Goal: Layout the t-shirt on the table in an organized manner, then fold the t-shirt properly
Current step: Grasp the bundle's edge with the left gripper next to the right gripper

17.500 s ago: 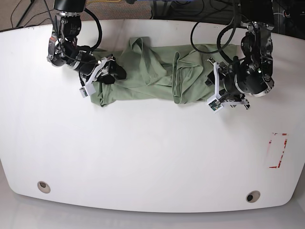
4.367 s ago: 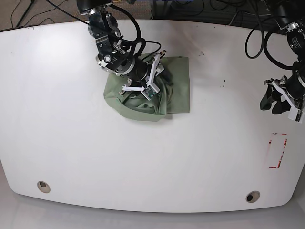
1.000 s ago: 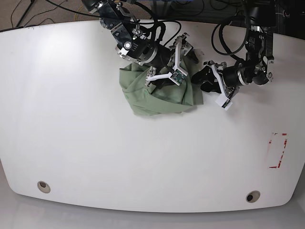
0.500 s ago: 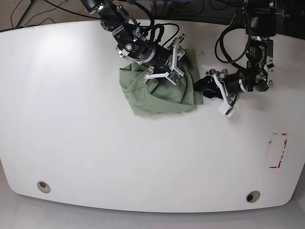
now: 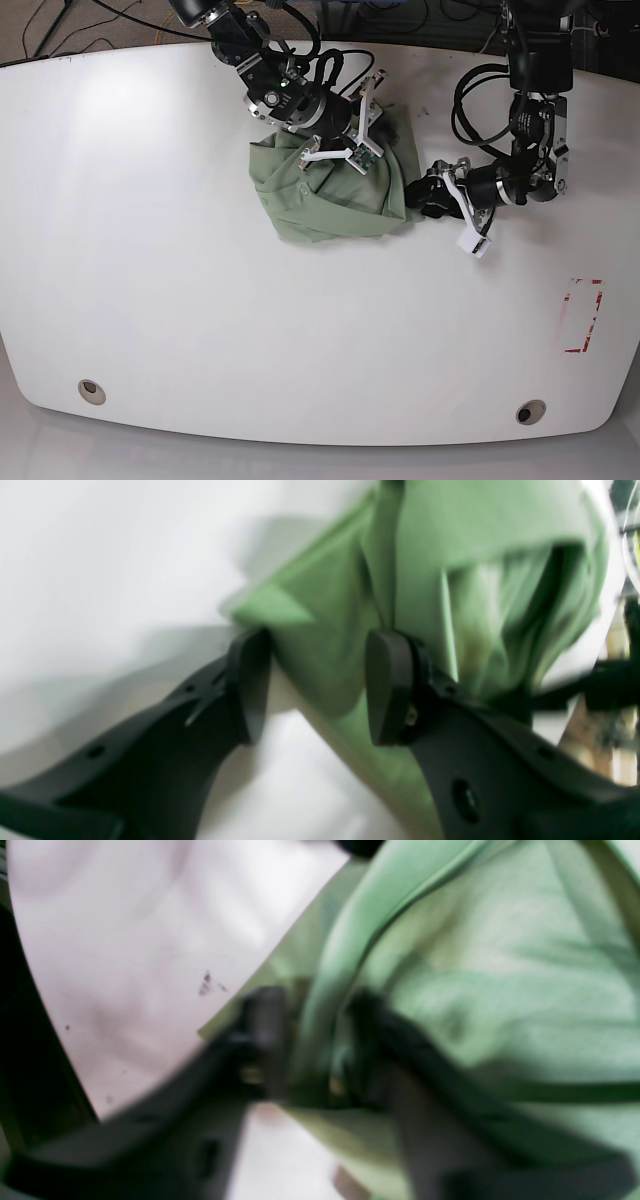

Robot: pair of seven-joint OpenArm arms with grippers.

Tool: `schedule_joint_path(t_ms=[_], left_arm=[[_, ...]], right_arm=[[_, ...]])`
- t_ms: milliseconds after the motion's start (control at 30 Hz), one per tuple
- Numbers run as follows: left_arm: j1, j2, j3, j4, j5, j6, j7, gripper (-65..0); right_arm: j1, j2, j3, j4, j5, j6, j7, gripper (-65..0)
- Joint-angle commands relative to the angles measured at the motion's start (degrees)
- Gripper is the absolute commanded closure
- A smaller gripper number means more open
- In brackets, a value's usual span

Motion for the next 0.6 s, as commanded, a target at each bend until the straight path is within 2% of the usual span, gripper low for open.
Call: schedule_joint_path(t_ms=[0,100,567], left_arm=[[-2.0,0.4,-0.1,-1.5,-0.3,-0.3,-0.2,-28.7],[-3.2,1.7,-0.1,-3.5,-0.3,-0.3,-0.2,-28.7],[-5.7,4.3,-0.1,-6.4,-0.3,-0.3,-0.2,-28.7]], right_arm=[[0.6,-0.3,0.0,1.1,0.4,0.2,1.3,-5.1],[0.6,-0.3,0.0,1.1,0.4,0.2,1.3,-1.1],[0.5,-0.6,-0.3,3.0,0.4,0.2,1.2,-1.6]])
